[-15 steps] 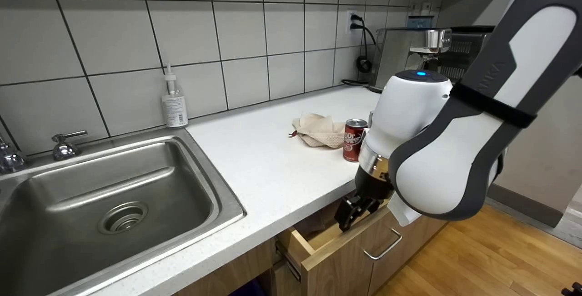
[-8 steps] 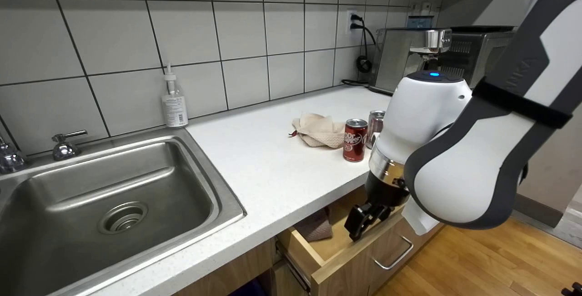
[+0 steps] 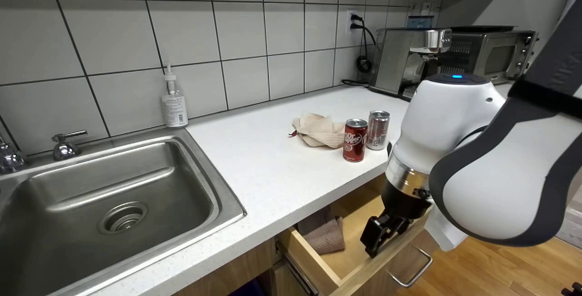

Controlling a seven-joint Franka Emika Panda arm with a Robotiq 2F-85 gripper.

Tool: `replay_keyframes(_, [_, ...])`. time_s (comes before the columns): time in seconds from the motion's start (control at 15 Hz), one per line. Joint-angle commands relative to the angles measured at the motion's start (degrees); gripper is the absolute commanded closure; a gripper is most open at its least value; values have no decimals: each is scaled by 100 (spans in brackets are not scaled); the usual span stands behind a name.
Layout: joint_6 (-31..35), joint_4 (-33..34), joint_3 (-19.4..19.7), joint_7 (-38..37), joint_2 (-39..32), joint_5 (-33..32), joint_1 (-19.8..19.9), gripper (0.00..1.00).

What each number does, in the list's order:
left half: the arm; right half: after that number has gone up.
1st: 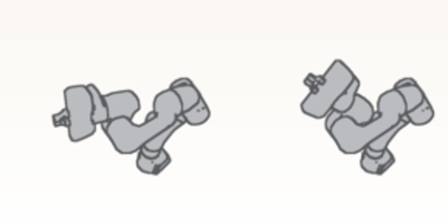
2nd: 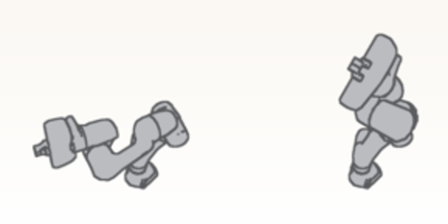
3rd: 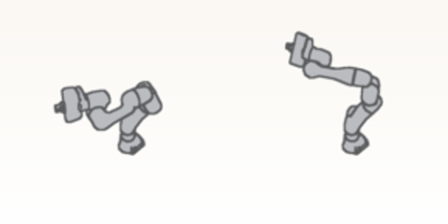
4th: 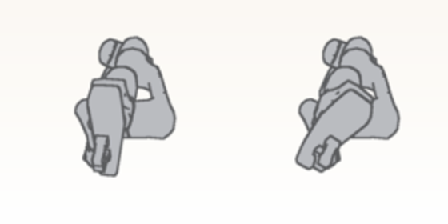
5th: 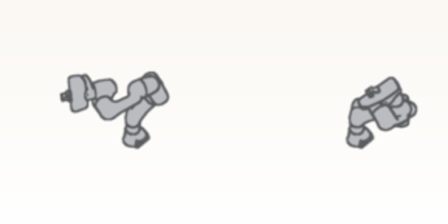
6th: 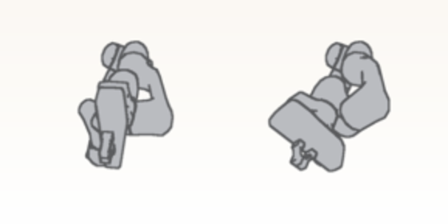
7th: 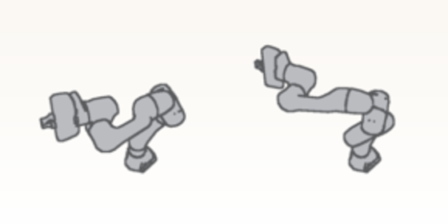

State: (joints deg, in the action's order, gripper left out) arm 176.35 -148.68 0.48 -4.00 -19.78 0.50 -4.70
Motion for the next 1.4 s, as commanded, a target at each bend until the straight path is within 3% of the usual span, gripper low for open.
replay_keyframes(0.0, [-217, -472, -125, -130, 342, 179, 45, 0])
replay_keyframes(0.73, [-358, -706, -288, -84, 508, 360, 161, 0])
replay_keyframes(1.33, [-445, -678, -68, -150, 966, 276, 80, 0])
